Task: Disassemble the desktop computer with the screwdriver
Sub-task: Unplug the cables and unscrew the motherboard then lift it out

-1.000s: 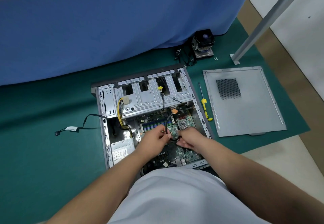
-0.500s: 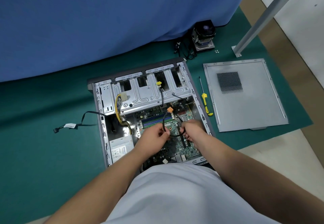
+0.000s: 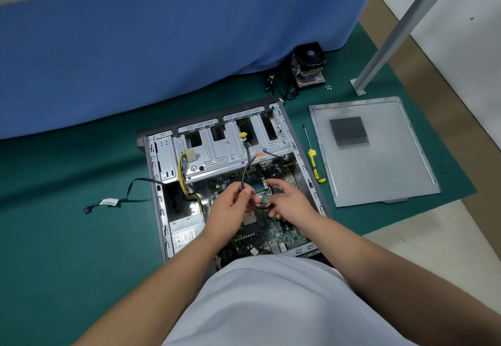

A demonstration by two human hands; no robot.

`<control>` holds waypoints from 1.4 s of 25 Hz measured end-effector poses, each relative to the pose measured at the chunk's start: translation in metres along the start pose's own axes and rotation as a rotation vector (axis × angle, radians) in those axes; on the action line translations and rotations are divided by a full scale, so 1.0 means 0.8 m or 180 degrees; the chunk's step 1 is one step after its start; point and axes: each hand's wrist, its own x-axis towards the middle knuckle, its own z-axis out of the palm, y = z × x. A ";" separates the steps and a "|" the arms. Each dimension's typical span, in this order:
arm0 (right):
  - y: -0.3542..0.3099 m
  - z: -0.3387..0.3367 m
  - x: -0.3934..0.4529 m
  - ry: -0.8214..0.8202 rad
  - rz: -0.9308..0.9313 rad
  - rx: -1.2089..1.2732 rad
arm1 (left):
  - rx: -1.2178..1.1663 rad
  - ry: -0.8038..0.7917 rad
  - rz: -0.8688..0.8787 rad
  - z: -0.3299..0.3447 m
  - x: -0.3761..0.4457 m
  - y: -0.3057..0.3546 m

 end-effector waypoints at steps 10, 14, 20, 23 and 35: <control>-0.016 -0.035 -0.049 0.0570 -0.1871 -0.1470 | -0.0287 0.0047 0.0373 0.011 0.026 0.085; -0.036 -0.049 -0.046 0.0941 -0.2100 -0.1070 | 0.0060 0.0202 0.0342 0.028 0.062 0.118; -0.054 -0.054 -0.028 0.1090 -0.1573 -0.0894 | 0.0016 0.0308 -0.0469 0.044 0.112 0.124; -0.059 -0.058 -0.020 0.1139 -0.1383 -0.0887 | -0.0103 0.0131 -0.0745 0.046 0.129 0.125; -0.105 -0.083 0.002 0.1306 -0.1102 -0.0953 | 0.0047 -0.0093 -0.0789 0.057 0.146 0.138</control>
